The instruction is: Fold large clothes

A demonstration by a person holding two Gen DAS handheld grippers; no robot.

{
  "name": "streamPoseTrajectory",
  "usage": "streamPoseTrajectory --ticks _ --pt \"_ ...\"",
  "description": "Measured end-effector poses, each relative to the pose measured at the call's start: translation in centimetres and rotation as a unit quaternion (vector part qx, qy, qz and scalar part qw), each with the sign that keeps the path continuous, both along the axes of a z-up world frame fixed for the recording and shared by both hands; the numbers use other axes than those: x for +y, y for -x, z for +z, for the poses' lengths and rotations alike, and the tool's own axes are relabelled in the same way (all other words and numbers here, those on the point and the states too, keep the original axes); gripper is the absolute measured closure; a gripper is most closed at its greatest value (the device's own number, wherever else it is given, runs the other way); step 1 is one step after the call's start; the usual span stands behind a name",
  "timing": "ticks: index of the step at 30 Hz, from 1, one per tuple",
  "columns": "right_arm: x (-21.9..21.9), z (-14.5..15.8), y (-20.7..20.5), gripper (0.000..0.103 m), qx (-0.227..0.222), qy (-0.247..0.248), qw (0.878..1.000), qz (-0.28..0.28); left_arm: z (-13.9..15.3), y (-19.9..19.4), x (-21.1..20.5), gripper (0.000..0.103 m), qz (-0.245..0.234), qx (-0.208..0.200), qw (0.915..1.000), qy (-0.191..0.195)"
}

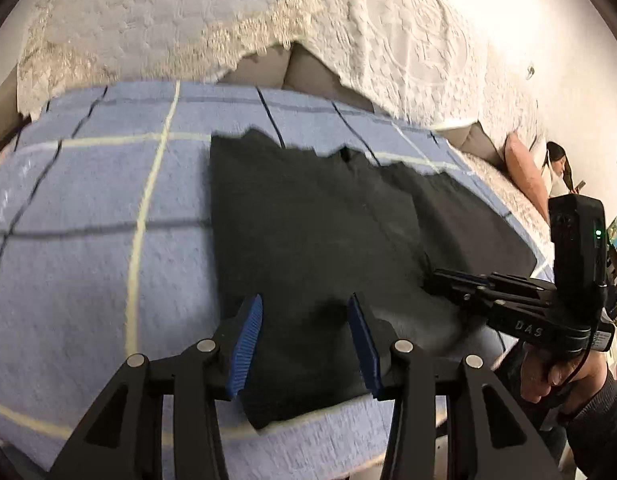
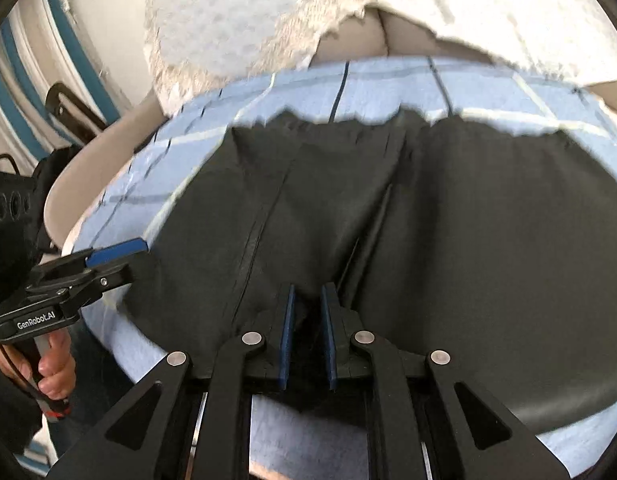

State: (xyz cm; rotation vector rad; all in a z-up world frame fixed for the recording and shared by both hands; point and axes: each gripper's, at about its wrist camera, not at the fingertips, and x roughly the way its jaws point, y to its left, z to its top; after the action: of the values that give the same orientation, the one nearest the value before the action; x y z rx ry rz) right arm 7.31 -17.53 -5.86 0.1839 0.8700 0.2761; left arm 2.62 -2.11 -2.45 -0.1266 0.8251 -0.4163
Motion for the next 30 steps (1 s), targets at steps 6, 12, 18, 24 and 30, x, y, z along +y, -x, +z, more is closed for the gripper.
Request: streamPoseTrajectory --ticks 6,12,18,24,30 --pt "-0.1 1.6 -5.3 0.088 -0.022 -0.008 1.000 -0.015 1.0 -6.7 -0.7 0.057 0.021 -0.017 0.9995 -0.014" --pt "-2.3 -2.8 -10.1 0.093 0.040 0.004 0.998 -0.052 -2.5 -11.6 -2.9 0.057 0.020 0.026 0.9992 -0.023" --pt "-2.5 -2.6 -10.1 0.100 0.045 0.011 0.997 -0.060 -3.1 -11.5 -3.5 0.057 0.021 0.023 0.9987 -0.040" --pt "-2.2 1.5 -4.1 0.093 -0.001 -0.033 0.999 -0.038 -0.1 -6.1 -2.1 0.058 0.010 -0.010 0.9998 -0.011" --pt "1.0 1.5 2.6 0.093 -0.015 -0.043 0.998 0.037 -0.7 0.2 -0.2 0.058 0.008 0.002 0.9999 0.012"
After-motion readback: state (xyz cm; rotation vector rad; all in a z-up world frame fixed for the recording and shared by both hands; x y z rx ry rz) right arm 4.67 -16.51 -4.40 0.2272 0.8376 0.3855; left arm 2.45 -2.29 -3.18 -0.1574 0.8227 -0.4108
